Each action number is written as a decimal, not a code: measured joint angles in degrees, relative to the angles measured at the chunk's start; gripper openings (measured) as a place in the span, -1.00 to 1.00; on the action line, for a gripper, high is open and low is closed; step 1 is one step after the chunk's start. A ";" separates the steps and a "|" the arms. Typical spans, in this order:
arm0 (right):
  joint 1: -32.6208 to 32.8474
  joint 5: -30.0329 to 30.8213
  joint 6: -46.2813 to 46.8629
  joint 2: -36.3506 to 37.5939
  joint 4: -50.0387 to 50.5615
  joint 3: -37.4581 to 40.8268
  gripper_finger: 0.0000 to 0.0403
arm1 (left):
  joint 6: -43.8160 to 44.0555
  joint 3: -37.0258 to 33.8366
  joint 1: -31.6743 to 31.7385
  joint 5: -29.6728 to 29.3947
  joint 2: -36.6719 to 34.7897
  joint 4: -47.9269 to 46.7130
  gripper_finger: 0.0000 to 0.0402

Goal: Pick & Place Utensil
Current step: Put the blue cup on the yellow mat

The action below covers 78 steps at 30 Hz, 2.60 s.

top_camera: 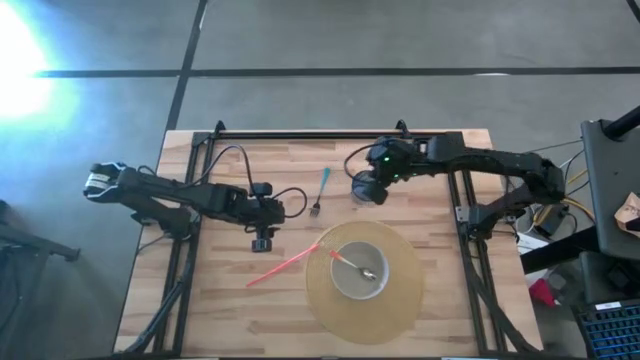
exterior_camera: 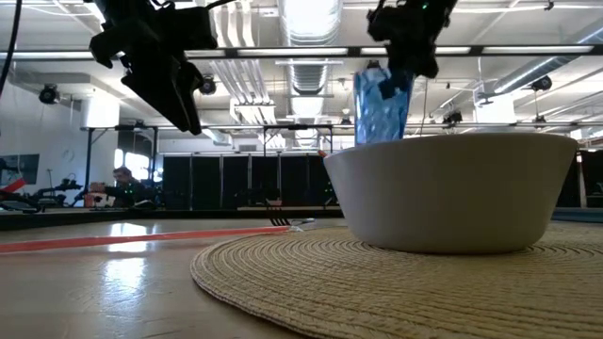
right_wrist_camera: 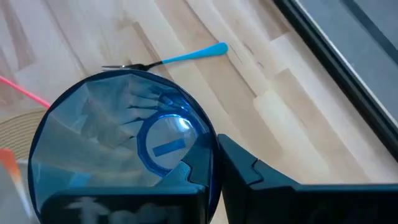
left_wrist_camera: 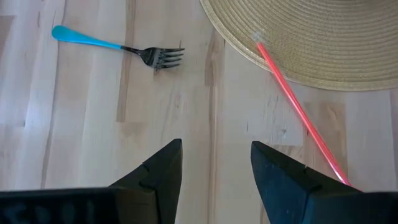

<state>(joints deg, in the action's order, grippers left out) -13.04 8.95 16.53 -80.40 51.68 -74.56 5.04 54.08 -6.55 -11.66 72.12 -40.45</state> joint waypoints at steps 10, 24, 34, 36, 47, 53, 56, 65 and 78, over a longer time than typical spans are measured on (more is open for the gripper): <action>0.11 0.00 4.30 10.53 8.34 4.54 -0.93 | 0.16 0.00 0.00 0.00 -0.01 0.02 -0.09; 0.13 -3.48 13.04 25.89 8.09 21.73 -0.94 | 0.15 0.00 0.00 0.02 0.00 0.99 -0.09; 0.60 -7.83 17.39 30.21 8.16 29.20 -0.94 | 0.13 0.00 0.00 0.04 -0.02 1.92 -0.09; 1.66 -8.04 18.94 30.08 8.28 30.17 -0.94 | 0.13 0.00 0.00 0.04 -0.02 1.92 -0.09; 16.04 -5.06 27.77 29.22 7.95 31.46 -0.94 | 0.14 0.00 0.00 0.17 -0.02 1.92 -0.09; 26.70 1.50 34.77 28.73 7.82 31.63 -0.94 | 0.13 0.00 0.00 0.20 -0.02 2.01 -0.09; 30.78 3.37 38.13 27.62 7.69 31.63 -0.94 | 0.13 0.00 0.00 0.20 -0.02 2.08 -0.09; 35.62 6.25 41.98 20.70 6.34 31.50 -0.94 | 0.13 0.00 0.00 0.20 -0.02 2.54 -0.09; 35.84 6.89 40.45 13.04 5.86 27.62 -0.94 | 0.13 0.00 0.01 0.20 -0.02 2.82 -0.09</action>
<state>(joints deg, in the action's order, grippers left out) 22.80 15.84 56.98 -67.36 57.54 -46.95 5.17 54.08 -6.54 -11.46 72.10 -37.63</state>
